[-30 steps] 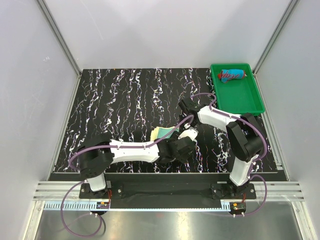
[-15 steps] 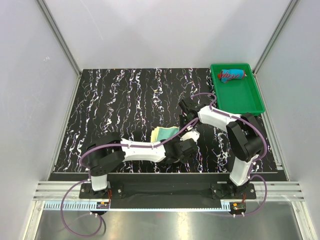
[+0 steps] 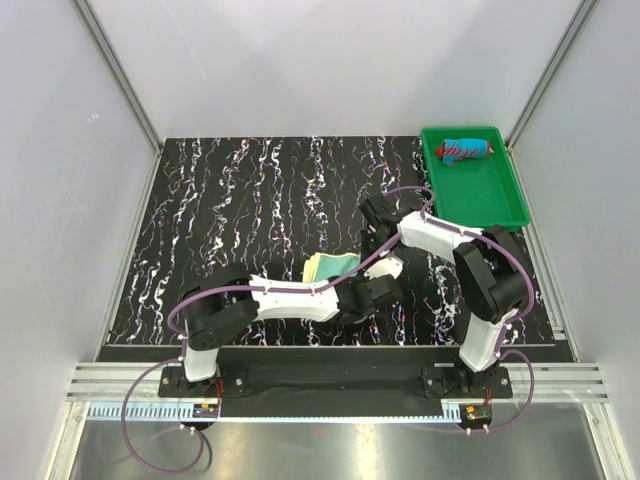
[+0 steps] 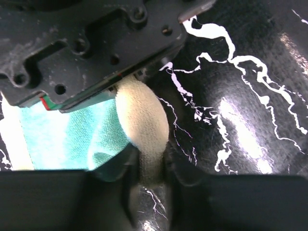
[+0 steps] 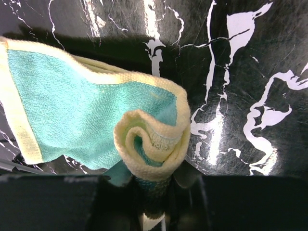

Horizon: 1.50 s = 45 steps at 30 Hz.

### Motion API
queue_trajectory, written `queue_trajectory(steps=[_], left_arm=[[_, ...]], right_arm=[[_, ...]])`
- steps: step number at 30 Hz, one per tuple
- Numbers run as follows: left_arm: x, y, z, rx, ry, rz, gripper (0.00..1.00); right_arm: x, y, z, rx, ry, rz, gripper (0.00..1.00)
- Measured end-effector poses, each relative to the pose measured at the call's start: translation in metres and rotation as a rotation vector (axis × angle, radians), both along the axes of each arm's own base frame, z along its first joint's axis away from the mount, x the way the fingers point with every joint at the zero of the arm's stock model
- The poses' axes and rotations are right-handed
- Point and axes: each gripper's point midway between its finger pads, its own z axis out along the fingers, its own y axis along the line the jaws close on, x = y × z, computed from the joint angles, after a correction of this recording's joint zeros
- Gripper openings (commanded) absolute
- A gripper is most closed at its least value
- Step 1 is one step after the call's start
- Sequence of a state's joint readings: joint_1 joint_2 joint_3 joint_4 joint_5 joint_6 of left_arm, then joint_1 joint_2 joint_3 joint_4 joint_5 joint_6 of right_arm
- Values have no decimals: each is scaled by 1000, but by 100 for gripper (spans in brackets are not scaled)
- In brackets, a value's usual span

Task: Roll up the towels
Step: Roll the towel

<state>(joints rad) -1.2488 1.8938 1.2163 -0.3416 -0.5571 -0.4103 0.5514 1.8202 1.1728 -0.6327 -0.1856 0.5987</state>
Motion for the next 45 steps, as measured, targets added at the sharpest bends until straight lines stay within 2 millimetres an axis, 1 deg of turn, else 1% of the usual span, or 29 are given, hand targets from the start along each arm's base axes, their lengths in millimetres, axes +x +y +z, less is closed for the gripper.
queue_trajectory(steps=[1, 2, 5, 7, 8, 10, 11, 14, 17, 18, 21, 23, 25, 26, 29, 32, 35, 37, 39, 42, 45], left_arm=[[0, 0, 0, 1, -1, 4, 12], [1, 1, 0, 2, -2, 6, 6], [1, 1, -1, 2, -1, 11, 0], [1, 2, -1, 2, 0, 12, 0], [1, 2, -1, 1, 1, 14, 0], [1, 2, -2, -4, 5, 18, 0], [0, 3, -4, -7, 9, 20, 0], [-2, 10, -9, -19, 20, 38, 0], [-3, 16, -8, -50, 27, 58, 0], [-3, 18, -6, -60, 27, 66, 0], [-8, 27, -6, -71, 45, 77, 0], [-14, 34, -10, -64, 64, 79, 0], [-19, 39, -14, -59, 84, 82, 0], [-20, 40, -15, -59, 91, 82, 0], [-25, 41, -15, -75, 115, 85, 0], [-29, 40, -14, -106, 149, 88, 0], [-32, 39, -11, -159, 194, 90, 0], [-33, 39, -8, -217, 239, 100, 0], [-30, 40, -4, -286, 282, 117, 0], [-22, 48, 0, -386, 339, 156, 0], [-15, 56, -4, -495, 405, 195, 0]], right_arm=[[0, 0, 0, -1, 0, 0, 0], [0, 0, 0, -1, 0, 0, 0], [0, 0, 0, 1, -1, 0, 0], [1, 0, 0, 2, -3, 0, 1], [1, 0, 0, 2, -3, 0, 8], [0, 0, -1, -1, 0, 1, 16], [0, -1, -3, -5, 4, 3, 23], [-2, -3, -6, -20, 28, 9, 29], [1, -3, -2, -20, 44, 16, 36], [4, -4, 0, -19, 45, 14, 42], [21, -11, 9, -16, 25, -3, 49], [41, -21, 17, -13, -5, -34, 52], [61, -36, 26, -19, -36, -72, 55], [68, -40, 30, -20, -49, -85, 56], [91, -59, 48, -35, -95, -131, 57], [105, -67, 61, -42, -137, -152, 57], [104, -70, 70, -39, -163, -161, 57], [96, -71, 77, -12, -189, -165, 57], [84, -66, 85, 59, -230, -160, 57], [58, -57, 94, 184, -272, -153, 57], [37, -44, 92, 317, -291, -144, 56]])
